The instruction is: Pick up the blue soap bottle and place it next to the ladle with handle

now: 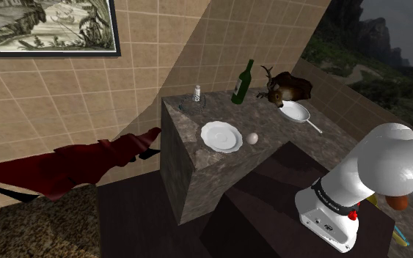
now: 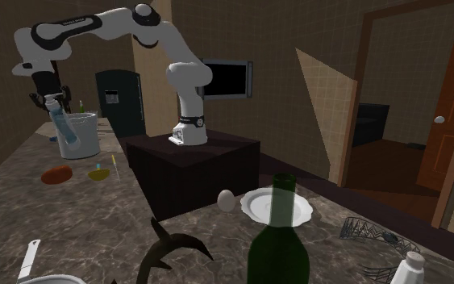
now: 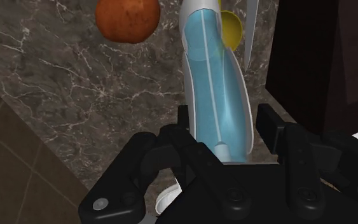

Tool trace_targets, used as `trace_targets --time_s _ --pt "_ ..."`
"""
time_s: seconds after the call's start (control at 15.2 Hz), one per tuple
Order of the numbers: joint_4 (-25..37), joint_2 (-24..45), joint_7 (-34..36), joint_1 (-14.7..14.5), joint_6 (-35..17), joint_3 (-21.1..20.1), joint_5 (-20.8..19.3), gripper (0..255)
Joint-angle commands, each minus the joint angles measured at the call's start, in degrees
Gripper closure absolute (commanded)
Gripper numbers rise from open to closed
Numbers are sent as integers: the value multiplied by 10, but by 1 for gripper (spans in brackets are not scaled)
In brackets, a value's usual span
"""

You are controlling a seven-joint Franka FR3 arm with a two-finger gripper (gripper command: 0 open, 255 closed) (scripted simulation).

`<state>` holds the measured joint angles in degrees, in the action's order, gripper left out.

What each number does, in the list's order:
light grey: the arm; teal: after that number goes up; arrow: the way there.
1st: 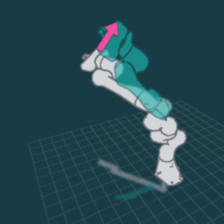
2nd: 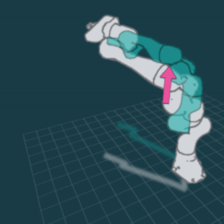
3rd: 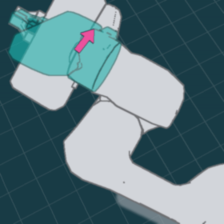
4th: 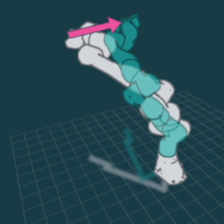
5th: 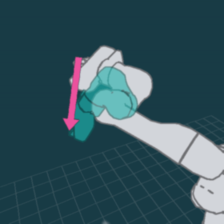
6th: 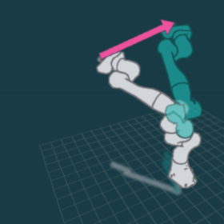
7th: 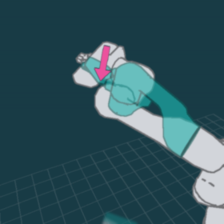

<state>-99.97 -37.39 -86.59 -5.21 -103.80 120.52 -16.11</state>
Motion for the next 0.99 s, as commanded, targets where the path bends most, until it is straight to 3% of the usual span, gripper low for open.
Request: trace_targets --time_s 0.0,0.4,0.73,0.92 --pt "52 -32 -9 -25 21 24 -19 255" --pt "235 -131 -54 -93 96 85 -63 255" --pt "472 -241 -111 -181 190 134 -94 255" --pt "460 -248 -111 -178 173 136 -97 255"
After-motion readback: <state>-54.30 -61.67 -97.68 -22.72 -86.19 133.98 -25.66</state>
